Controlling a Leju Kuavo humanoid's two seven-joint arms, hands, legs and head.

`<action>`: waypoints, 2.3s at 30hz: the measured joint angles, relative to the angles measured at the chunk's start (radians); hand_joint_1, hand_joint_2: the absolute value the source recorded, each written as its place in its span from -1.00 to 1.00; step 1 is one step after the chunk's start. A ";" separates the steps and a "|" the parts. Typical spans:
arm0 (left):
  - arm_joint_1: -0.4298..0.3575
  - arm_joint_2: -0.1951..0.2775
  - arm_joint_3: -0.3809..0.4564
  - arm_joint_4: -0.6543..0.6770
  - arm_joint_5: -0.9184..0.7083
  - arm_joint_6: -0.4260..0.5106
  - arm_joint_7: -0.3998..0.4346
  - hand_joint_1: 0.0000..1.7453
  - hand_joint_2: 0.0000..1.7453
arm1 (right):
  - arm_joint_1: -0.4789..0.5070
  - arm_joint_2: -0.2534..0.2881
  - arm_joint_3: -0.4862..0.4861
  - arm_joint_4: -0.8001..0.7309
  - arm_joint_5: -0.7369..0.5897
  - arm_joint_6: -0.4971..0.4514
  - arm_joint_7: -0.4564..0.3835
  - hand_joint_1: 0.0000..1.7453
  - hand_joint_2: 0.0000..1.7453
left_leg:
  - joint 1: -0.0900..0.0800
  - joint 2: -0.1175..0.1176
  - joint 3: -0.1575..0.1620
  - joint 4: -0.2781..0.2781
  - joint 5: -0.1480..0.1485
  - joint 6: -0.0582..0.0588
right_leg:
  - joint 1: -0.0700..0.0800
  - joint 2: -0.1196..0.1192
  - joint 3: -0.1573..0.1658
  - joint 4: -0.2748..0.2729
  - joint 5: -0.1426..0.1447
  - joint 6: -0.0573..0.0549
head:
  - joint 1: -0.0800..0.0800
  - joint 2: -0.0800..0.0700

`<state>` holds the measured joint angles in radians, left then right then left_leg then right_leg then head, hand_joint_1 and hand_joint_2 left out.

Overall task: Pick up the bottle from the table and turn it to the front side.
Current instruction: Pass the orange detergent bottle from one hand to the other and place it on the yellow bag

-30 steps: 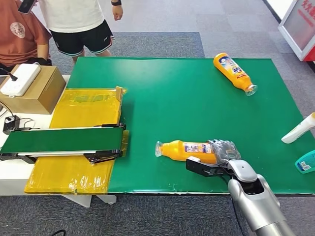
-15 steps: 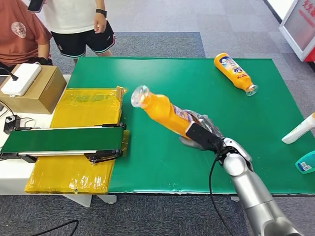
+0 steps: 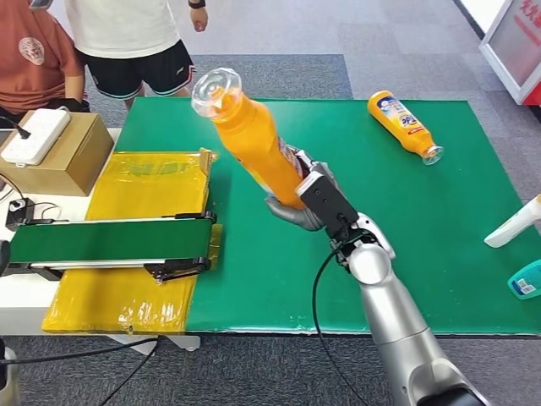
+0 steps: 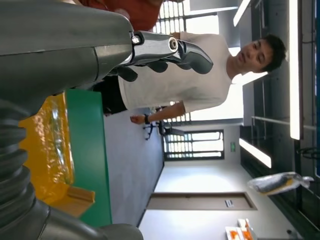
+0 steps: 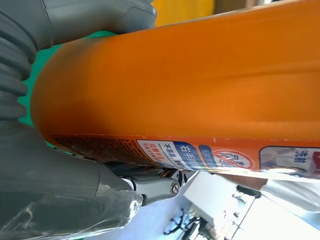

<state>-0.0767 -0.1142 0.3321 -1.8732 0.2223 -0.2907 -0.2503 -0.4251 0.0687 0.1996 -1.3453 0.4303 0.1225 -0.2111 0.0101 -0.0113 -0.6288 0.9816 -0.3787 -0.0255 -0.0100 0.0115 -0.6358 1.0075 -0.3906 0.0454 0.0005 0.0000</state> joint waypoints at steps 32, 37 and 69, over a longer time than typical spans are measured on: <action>-0.420 0.007 -0.628 0.496 0.196 -0.104 0.132 -1.00 1.00 | -0.107 0.161 0.060 0.220 -0.070 -0.011 -0.096 1.00 1.00 | 0.000 0.000 -0.001 0.000 0.002 0.000 | 0.000 0.000 -0.002 0.000 0.003 0.000 | 0.000 0.000; -0.429 0.007 -0.664 0.511 0.218 -0.114 0.144 -1.00 1.00 | -0.112 0.161 0.065 0.231 -0.070 -0.014 -0.099 1.00 1.00 | 0.000 0.000 -0.002 0.000 0.002 0.000 | 0.000 0.000 -0.002 0.000 0.003 0.000 | 0.000 0.000; -0.527 -0.002 -0.747 0.551 0.102 0.052 0.149 1.00 1.00 | -0.087 0.164 0.205 0.230 -0.102 0.012 -0.115 1.00 1.00 | 0.000 0.000 -0.002 0.000 0.003 0.000 | 0.000 0.000 -0.003 0.000 0.003 0.000 | 0.000 0.000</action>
<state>-0.6038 -0.1161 -0.4154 -1.3217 0.3248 -0.2391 -0.1009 -0.5123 0.2323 0.4049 -1.1151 0.3287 0.1341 -0.3258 0.0101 -0.0112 -0.6308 0.9820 -0.3761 -0.0255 -0.0101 0.0117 -0.6384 1.0078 -0.3875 0.0454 0.0007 0.0000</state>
